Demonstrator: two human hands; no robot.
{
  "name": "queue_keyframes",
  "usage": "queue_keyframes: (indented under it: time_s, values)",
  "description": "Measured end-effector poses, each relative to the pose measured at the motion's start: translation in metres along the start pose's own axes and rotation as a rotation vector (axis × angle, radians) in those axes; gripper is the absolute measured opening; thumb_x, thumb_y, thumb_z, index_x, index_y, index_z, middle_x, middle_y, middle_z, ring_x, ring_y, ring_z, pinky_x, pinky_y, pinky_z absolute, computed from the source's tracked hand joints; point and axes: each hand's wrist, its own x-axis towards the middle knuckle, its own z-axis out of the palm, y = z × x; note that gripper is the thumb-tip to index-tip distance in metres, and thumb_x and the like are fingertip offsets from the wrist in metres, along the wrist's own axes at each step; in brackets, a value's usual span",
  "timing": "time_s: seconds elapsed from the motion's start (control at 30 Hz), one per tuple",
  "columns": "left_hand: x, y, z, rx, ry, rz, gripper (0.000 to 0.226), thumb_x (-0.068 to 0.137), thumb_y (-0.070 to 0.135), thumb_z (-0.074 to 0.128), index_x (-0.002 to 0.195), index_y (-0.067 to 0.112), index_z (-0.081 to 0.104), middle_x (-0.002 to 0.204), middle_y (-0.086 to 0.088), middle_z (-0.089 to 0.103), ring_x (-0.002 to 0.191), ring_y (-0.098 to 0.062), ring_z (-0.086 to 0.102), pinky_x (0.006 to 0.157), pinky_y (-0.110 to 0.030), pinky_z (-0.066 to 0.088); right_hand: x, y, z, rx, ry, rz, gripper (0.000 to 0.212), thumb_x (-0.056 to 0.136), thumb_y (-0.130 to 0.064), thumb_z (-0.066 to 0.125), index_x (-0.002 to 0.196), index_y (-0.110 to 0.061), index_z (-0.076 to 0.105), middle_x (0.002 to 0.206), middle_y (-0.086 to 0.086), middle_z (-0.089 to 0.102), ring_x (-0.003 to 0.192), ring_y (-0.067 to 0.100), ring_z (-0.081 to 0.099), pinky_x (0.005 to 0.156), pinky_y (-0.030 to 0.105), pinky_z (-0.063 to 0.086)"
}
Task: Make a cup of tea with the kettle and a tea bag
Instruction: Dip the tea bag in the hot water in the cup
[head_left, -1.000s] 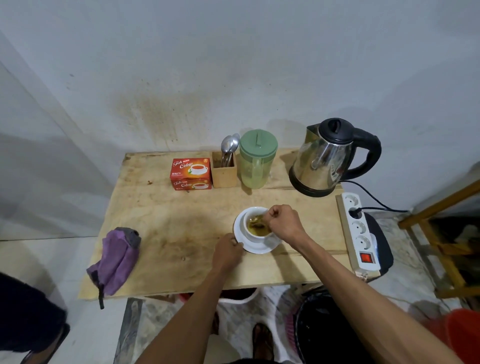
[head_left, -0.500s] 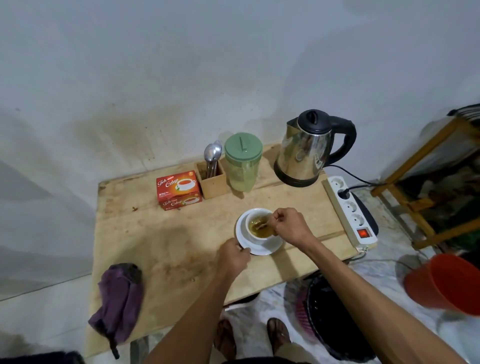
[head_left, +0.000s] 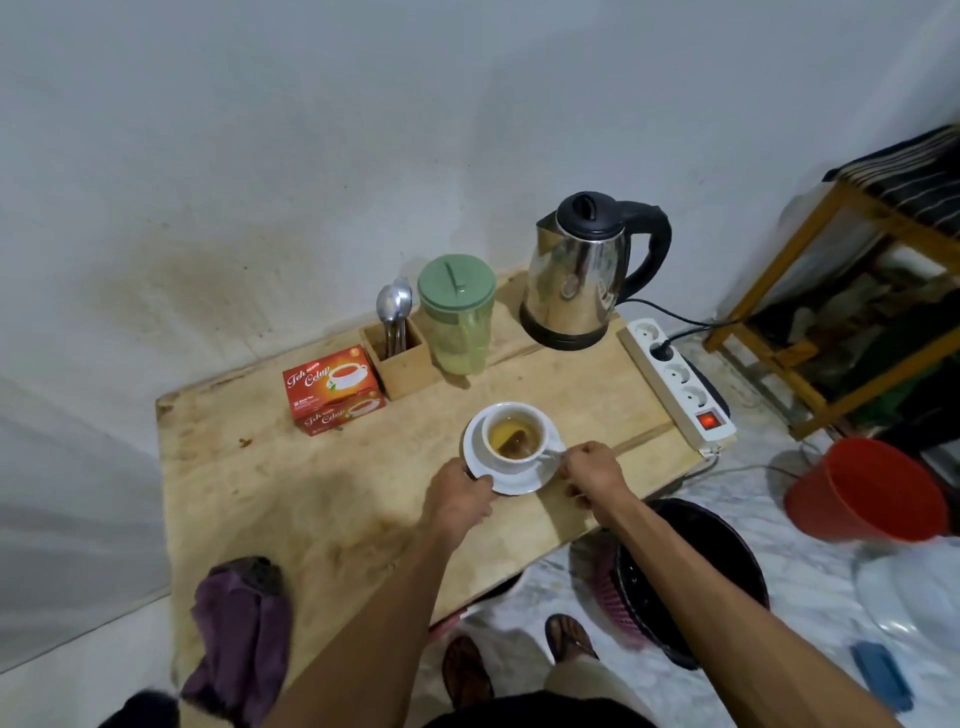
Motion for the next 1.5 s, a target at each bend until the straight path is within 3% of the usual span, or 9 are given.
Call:
queue_keyframes:
  time_s: [0.13,0.33,0.47,0.67,0.87,0.97,1.2,1.33,1.5]
  values:
    - [0.006,-0.001,-0.001,-0.079,-0.034,-0.022,0.021,0.09,0.017,0.058,0.11,0.016,0.052,0.086,-0.014,0.072,0.055,-0.017,0.068,0.056,-0.03,0.055,0.005,0.008,0.013,0.042,-0.052,0.102,0.013,0.085,-0.006,0.047,0.075,-0.005,0.055,0.064,0.014,0.054,0.054,0.024,0.046,0.047,0.028,0.034]
    - [0.006,0.001,-0.003,-0.259,-0.091,-0.053,0.028,0.094,0.009,0.06,0.117,0.021,0.049,0.083,-0.014,0.067,0.059,-0.021,0.065,0.057,-0.03,0.054,0.011,0.019,0.025,-0.013,0.017,0.054,0.011,0.083,-0.013,0.053,0.073,-0.011,0.059,0.072,0.014,0.057,0.064,0.024,0.048,0.058,0.033,0.039]
    - [0.009,-0.001,0.0,-0.291,-0.061,-0.03,0.029,0.089,0.002,0.061,0.116,0.011,0.056,0.079,-0.016,0.066,0.059,-0.024,0.064,0.057,-0.031,0.053,0.009,0.019,0.024,-0.048,0.057,-0.002,0.015,0.084,-0.009,0.054,0.07,-0.01,0.058,0.069,0.011,0.054,0.065,0.023,0.045,0.058,0.031,0.035]
    - [0.011,0.02,0.022,-0.236,-0.063,0.015,0.032,0.083,0.0,0.057,0.085,0.032,0.057,0.094,-0.019,0.07,0.067,-0.025,0.068,0.062,-0.031,0.056,0.017,0.025,0.004,0.028,0.126,0.043,0.015,0.085,-0.008,0.054,0.073,-0.009,0.063,0.073,0.01,0.059,0.072,0.025,0.052,0.057,0.031,0.038]
    - [0.016,0.048,0.071,-0.223,-0.162,0.009,0.028,0.083,0.001,0.059,0.089,0.029,0.061,0.093,-0.018,0.071,0.064,-0.026,0.067,0.062,-0.031,0.055,0.035,0.034,-0.045,0.071,0.219,0.104,0.019,0.084,-0.01,0.057,0.066,-0.011,0.064,0.075,0.012,0.066,0.076,0.03,0.06,0.067,0.035,0.047]
    - [0.018,0.06,0.097,-0.219,-0.201,-0.002,0.028,0.084,-0.001,0.059,0.103,0.019,0.063,0.089,-0.016,0.07,0.058,-0.023,0.066,0.059,-0.029,0.053,0.042,0.04,-0.069,0.074,0.264,0.126,0.021,0.086,-0.009,0.057,0.066,-0.012,0.064,0.079,0.013,0.067,0.08,0.029,0.061,0.072,0.036,0.05]
    - [0.02,0.074,0.131,-0.238,-0.211,-0.018,0.028,0.088,-0.004,0.059,0.103,0.019,0.059,0.083,-0.015,0.065,0.058,-0.024,0.06,0.058,-0.03,0.052,0.053,0.045,-0.098,0.055,0.277,0.146,0.016,0.086,-0.008,0.057,0.072,-0.014,0.063,0.076,0.01,0.061,0.075,0.026,0.056,0.066,0.03,0.041]
    - [0.025,0.072,0.136,-0.224,-0.214,-0.021,0.028,0.088,-0.001,0.06,0.106,0.02,0.059,0.084,-0.016,0.068,0.062,-0.025,0.063,0.064,-0.031,0.054,0.057,0.048,-0.103,0.051,0.27,0.163,0.015,0.085,-0.007,0.057,0.075,0.0,0.066,0.076,0.017,0.062,0.075,0.031,0.059,0.062,0.03,0.038]
    - [0.033,0.069,0.134,-0.161,-0.263,-0.005,0.032,0.088,0.003,0.06,0.118,0.01,0.058,0.083,-0.014,0.066,0.058,-0.021,0.063,0.06,-0.028,0.051,0.051,0.043,-0.106,0.045,0.24,0.166,0.013,0.084,-0.008,0.053,0.073,-0.008,0.061,0.076,0.01,0.06,0.07,0.026,0.054,0.06,0.03,0.039]
